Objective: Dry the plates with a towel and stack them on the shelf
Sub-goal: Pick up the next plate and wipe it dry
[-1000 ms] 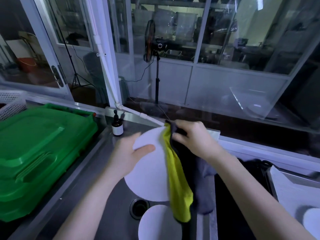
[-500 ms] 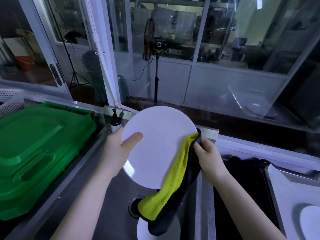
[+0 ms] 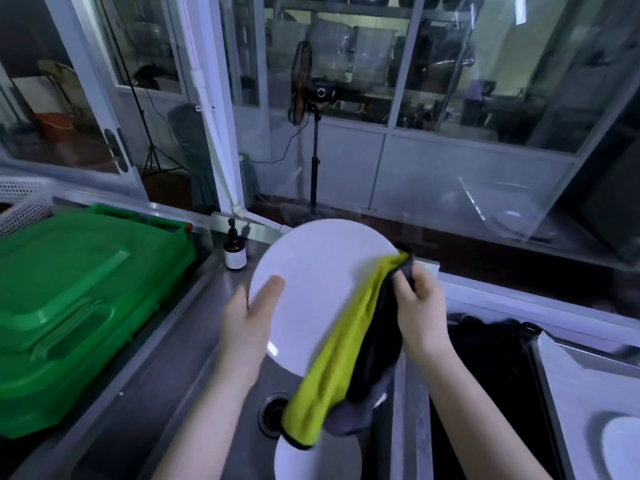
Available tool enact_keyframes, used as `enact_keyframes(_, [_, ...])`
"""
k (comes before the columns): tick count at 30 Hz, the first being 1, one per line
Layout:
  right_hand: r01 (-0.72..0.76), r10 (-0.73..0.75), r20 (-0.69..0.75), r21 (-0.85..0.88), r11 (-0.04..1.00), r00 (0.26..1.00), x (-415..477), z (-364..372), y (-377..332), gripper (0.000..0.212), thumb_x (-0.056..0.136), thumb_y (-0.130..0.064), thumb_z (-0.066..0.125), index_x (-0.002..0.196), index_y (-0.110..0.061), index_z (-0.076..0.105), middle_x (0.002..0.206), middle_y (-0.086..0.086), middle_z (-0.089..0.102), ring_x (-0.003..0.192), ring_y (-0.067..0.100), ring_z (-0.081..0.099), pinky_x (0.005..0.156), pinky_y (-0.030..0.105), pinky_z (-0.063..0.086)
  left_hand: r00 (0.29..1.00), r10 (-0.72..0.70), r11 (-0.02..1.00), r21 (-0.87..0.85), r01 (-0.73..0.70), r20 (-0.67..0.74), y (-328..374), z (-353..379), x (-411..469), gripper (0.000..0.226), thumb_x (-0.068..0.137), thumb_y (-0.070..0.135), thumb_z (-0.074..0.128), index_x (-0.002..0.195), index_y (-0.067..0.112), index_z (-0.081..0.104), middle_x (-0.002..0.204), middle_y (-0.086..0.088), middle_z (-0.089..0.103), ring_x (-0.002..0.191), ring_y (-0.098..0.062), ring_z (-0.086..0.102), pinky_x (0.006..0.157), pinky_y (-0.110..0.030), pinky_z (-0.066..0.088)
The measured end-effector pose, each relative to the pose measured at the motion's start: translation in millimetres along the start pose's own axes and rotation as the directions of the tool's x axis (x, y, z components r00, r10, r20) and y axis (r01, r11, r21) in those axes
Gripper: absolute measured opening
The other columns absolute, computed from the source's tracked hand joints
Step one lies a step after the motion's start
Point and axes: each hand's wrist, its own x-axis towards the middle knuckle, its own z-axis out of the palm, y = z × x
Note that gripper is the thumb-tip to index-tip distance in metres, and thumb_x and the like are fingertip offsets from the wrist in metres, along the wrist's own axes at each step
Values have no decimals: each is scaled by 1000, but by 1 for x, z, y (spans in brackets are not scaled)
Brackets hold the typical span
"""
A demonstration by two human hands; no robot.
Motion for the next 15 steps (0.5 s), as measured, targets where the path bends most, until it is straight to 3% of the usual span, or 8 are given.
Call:
enact_keyframes(2, [-203, 217, -51, 196, 959, 975, -11, 4, 12, 24, 98, -7, 52, 75, -13, 52, 71, 5, 42, 72, 15, 35, 66, 33, 29, 998, -47, 998, -49, 45, -41, -9, 11, -11, 18, 91, 42, 67, 104, 30, 72, 102, 18, 76, 95, 1, 70, 76, -25, 52])
enact_keyframes(5, [-270, 269, 27, 124, 955, 963, -11, -3, 15, 27, 98, -8, 51, 72, -15, 52, 70, 3, 46, 75, 17, 37, 66, 32, 31, 999, -21, 999, 38, 23, -32, -5, 8, 1, 6, 95, 31, 68, 97, 28, 71, 93, 20, 76, 84, 3, 70, 71, -27, 50])
enact_keyframes(8, [19, 11, 217, -134, 991, 976, 12, -11, -7, 34, 94, -1, 54, 67, -21, 48, 63, -10, 47, 69, 4, 41, 62, 26, 35, 992, 58, 981, 175, -78, 113, 10, -4, 20, 8, 87, 34, 72, 88, 26, 71, 83, 17, 76, 72, 1, 68, 68, -27, 48])
enact_keyframes(10, [298, -171, 398, -283, 912, 901, 25, -6, -28, 36, 89, -5, 59, 66, -27, 42, 61, -15, 44, 65, 1, 40, 61, 20, 34, 951, 136, 924, 312, -223, 278, 21, -3, 30, 14, 81, 40, 74, 74, 30, 68, 66, 18, 68, 58, 2, 58, 60, -18, 40])
enact_keyframes(12, [503, -247, 574, -342, 794, 781, 30, 7, -40, 32, 83, -12, 62, 67, -31, 41, 59, -16, 44, 66, 4, 42, 62, 23, 34, 877, 208, 796, 446, -409, 433, 25, 4, 34, 37, 80, 49, 72, 63, 23, 52, 52, 14, 44, 50, -3, 37, 50, -19, 26])
enact_keyframes(13, [551, -244, 627, -356, 755, 740, 31, 12, -42, 34, 83, -13, 64, 67, -33, 42, 59, -17, 44, 66, 4, 42, 64, 27, 36, 853, 230, 761, 460, -458, 470, 25, 6, 34, 46, 79, 53, 70, 61, 21, 43, 52, 12, 34, 52, -5, 30, 49, -23, 22])
enact_keyframes(15, [546, -229, 614, -396, 738, 755, 33, 12, -35, 39, 85, -13, 65, 64, -36, 40, 57, -17, 43, 65, 6, 40, 66, 33, 38, 858, 251, 781, 430, -453, 448, 22, 6, 32, 46, 78, 49, 70, 57, 24, 37, 52, 12, 29, 52, -5, 26, 49, -24, 19])
